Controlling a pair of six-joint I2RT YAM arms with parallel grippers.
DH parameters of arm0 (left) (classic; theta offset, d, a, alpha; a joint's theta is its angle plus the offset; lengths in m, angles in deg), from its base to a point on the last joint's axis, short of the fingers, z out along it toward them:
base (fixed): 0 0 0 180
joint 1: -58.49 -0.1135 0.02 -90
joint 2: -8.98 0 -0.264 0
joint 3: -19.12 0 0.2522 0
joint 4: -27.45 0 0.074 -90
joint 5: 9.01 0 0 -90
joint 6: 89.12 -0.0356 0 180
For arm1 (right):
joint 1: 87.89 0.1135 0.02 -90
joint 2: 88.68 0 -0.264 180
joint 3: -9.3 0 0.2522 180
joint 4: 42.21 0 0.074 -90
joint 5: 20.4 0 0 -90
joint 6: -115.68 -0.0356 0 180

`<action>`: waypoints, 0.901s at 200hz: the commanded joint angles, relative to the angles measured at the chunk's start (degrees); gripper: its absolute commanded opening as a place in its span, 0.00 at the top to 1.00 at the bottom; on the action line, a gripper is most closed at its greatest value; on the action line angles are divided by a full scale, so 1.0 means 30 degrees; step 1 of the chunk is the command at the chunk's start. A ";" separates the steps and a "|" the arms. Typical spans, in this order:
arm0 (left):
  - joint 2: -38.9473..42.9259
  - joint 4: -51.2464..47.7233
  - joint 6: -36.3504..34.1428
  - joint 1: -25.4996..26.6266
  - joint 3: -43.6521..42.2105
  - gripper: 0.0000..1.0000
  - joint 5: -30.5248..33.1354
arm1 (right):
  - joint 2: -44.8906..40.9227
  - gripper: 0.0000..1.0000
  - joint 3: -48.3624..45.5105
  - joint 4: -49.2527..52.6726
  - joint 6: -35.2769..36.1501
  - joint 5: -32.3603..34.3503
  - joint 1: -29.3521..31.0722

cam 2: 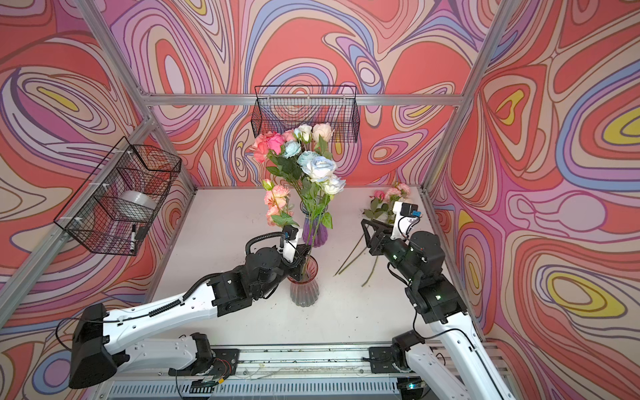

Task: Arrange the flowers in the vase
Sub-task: 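Lower the white rose stem into the pink vase with the left gripper, then open and withdraw the left gripper while the right gripper lowers to the pile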

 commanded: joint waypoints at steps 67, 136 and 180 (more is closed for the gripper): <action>0.0490 -0.0501 0.0390 -0.0052 -0.0302 0.86 -0.0031 | -0.0120 0.60 0.0727 0.0745 0.0592 0.0764 0.0123; 0.1341 -0.0606 0.0361 -0.0036 -0.0418 0.76 -0.0118 | -0.0120 0.60 0.0931 0.0979 0.0995 0.1024 0.0126; 0.2126 -0.1072 0.0295 -0.0028 -0.0145 0.73 -0.0178 | -0.0076 0.60 0.0878 0.0957 0.1024 0.1187 0.0123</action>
